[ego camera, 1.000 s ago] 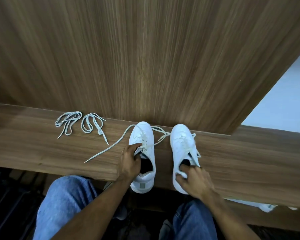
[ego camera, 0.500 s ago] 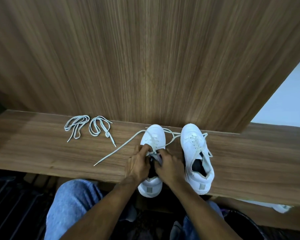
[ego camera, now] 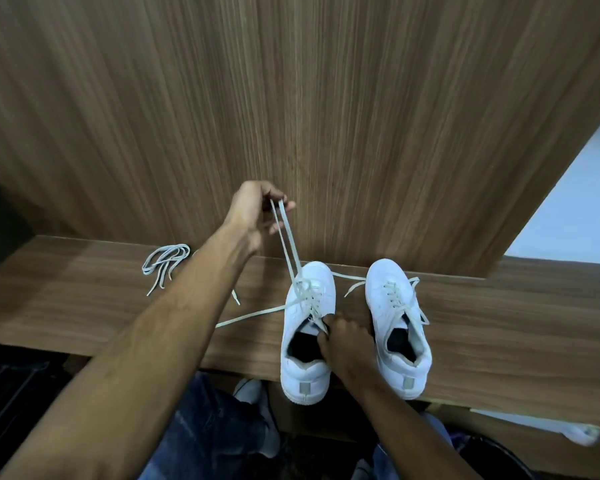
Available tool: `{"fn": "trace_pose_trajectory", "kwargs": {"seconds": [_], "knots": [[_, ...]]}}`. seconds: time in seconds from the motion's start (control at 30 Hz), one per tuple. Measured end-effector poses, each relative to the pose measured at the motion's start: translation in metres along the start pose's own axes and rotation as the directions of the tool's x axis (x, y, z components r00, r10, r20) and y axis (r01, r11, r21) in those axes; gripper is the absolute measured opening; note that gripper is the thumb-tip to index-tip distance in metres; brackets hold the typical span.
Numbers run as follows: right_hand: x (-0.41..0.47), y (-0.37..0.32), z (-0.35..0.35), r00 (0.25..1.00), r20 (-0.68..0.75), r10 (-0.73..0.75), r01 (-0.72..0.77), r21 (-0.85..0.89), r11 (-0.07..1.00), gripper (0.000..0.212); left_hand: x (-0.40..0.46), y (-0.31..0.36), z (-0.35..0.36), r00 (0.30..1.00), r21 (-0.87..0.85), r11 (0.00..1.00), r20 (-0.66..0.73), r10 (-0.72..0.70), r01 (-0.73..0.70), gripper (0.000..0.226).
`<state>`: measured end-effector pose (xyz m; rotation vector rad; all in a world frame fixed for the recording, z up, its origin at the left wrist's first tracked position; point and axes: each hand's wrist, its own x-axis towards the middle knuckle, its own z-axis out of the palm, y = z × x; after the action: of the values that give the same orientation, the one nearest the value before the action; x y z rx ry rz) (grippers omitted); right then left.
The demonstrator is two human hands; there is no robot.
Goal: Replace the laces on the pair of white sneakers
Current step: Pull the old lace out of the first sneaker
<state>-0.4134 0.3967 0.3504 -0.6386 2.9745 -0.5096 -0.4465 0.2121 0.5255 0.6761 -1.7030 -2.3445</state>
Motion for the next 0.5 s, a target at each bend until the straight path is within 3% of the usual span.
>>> {"fn": "trace_pose_trajectory", "kwargs": {"seconds": [0.1, 0.23, 0.27, 0.33, 0.37, 0.4, 0.43, 0.5], "knots": [[-0.001, 0.001, -0.001, 1.0, 0.001, 0.012, -0.012, 0.015, 1.0, 0.025, 0.011, 0.009, 0.004, 0.992, 0.095, 0.993, -0.102, 0.076, -0.066, 0.012], [-0.003, 0.001, -0.004, 1.0, 0.013, 0.024, -0.025, 0.057, 0.998, 0.024, 0.031, -0.022, -0.011, 0.916, -0.175, 0.965, -0.384, 0.114, -0.193, 0.011], [-0.003, 0.002, -0.004, 1.0, 0.016, 0.023, -0.024, 0.066, 0.998, 0.025, 0.036, -0.038, -0.02, 0.881, -0.156, 0.97, -0.462, 0.097, -0.188, 0.012], [-0.004, 0.002, -0.005, 0.999, 0.024, 0.022, -0.024, 0.067, 0.997, 0.03, 0.035, -0.074, -0.036, 0.834, 0.091, 0.995, -0.547, 0.076, -0.031, 0.02], [-0.004, 0.001, -0.006, 0.999, 0.024, 0.026, -0.028, 0.054, 0.998, 0.035, 0.032, -0.094, -0.043, 0.838, 0.284, 0.955, -0.54, 0.084, 0.088, 0.038], [-0.005, 0.001, -0.006, 0.999, 0.024, 0.026, -0.027, 0.037, 0.999, 0.042, 0.025, -0.115, -0.049, 0.861, 0.489, 0.853, -0.499, 0.101, 0.183, 0.054], [-0.005, 0.0, -0.007, 1.0, 0.021, 0.022, -0.022, 0.026, 0.999, 0.049, 0.018, -0.133, -0.052, 0.901, 0.663, 0.725, -0.411, 0.142, 0.188, 0.062], [-0.006, -0.002, -0.008, 1.0, 0.02, 0.008, -0.009, 0.018, 1.0, 0.056, -0.003, -0.158, -0.049, 0.978, 0.836, 0.549, -0.125, 0.164, 0.015, 0.054]]}}
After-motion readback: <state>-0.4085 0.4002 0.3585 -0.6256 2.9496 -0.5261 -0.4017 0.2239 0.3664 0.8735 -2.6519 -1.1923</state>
